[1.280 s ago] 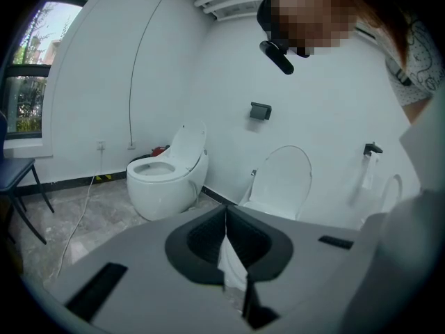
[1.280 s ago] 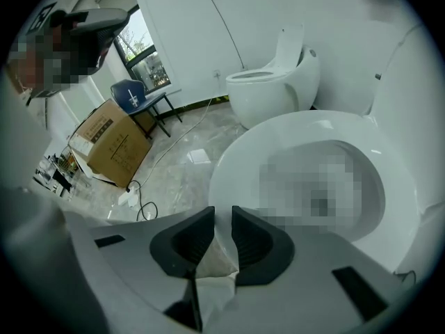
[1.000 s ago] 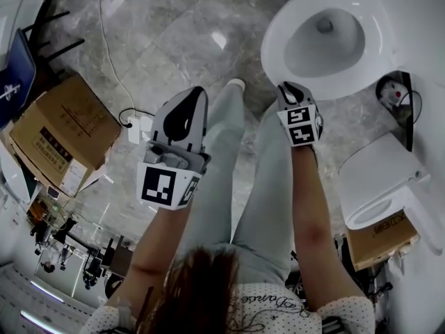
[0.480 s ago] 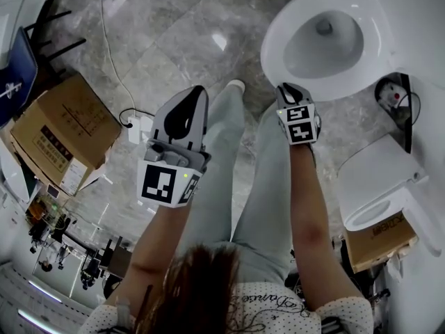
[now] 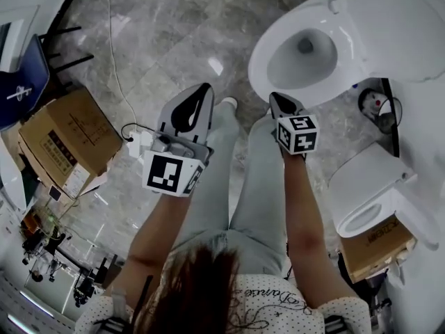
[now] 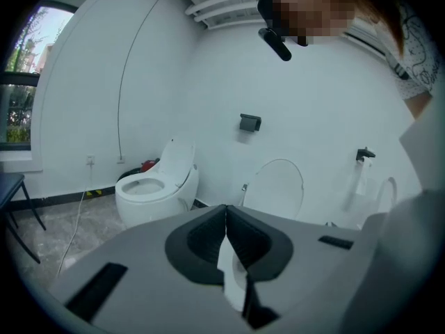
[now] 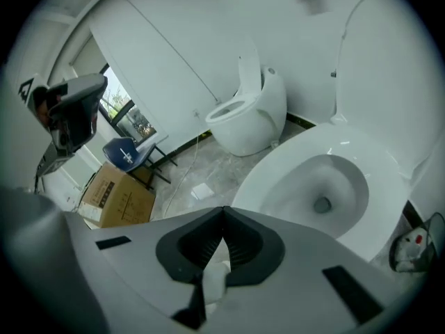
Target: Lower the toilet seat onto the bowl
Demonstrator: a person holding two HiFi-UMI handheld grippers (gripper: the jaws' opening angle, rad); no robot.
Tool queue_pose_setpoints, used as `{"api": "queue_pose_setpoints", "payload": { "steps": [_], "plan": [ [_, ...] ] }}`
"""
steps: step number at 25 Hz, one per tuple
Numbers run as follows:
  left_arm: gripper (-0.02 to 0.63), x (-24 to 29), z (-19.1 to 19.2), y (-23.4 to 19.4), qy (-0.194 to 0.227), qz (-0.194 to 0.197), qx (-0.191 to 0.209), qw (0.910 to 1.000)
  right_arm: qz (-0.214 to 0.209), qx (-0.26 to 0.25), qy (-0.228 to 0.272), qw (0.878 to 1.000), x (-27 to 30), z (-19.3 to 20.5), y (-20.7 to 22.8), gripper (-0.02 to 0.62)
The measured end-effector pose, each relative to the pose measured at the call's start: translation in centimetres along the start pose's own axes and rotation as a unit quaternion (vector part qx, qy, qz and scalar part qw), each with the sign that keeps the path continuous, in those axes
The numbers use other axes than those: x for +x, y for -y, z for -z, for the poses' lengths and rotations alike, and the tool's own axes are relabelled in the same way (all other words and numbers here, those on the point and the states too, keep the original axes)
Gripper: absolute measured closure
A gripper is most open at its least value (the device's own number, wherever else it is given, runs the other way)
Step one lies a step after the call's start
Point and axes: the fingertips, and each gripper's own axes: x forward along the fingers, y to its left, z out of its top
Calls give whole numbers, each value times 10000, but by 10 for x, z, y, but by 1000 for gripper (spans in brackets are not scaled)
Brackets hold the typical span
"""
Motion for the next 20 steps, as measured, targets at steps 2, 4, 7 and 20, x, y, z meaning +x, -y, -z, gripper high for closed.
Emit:
{"api": "queue_pose_setpoints", "payload": {
  "steps": [2, 4, 7, 20],
  "plan": [
    [600, -1, -20, 11, 108, 85, 66, 9999, -47, 56, 289, 9996, -26, -24, -6, 583],
    [600, -3, -39, 21, 196, 162, 103, 9996, -55, 40, 557, 9984, -54, -49, -12, 583],
    [600, -2, -71, 33, 336, 277, 223, 9988, -38, -36, 1011, 9949, -94, -95, -20, 583],
    [600, -18, -206, 71, 939, 621, 774, 9906, 71, -818, 2736, 9583, -256, -254, -80, 583]
  ]
}}
